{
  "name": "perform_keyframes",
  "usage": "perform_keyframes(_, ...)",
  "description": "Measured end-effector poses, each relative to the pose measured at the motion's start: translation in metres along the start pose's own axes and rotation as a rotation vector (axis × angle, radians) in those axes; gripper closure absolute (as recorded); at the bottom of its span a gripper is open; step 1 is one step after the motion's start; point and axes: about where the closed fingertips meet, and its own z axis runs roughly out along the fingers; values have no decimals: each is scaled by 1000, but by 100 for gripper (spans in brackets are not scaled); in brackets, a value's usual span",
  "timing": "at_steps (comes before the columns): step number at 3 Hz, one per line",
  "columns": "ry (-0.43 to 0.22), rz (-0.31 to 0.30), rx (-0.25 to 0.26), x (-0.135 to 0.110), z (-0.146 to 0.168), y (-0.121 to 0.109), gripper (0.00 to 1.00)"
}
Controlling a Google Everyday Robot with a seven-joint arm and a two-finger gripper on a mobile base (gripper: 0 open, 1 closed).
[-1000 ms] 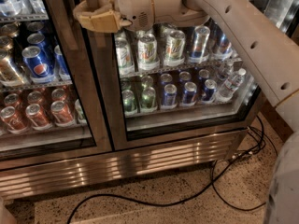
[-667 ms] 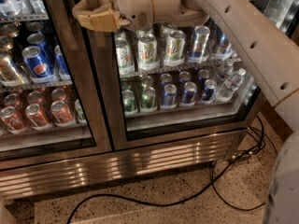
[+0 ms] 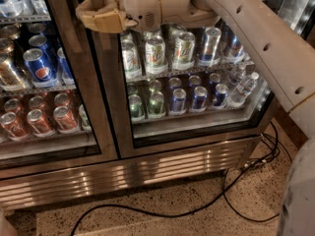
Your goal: Open right fridge door
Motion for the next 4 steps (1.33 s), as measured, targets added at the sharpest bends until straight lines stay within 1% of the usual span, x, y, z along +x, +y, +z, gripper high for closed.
perform_keyframes(4, 0, 7, 7, -3, -1, -1, 100)
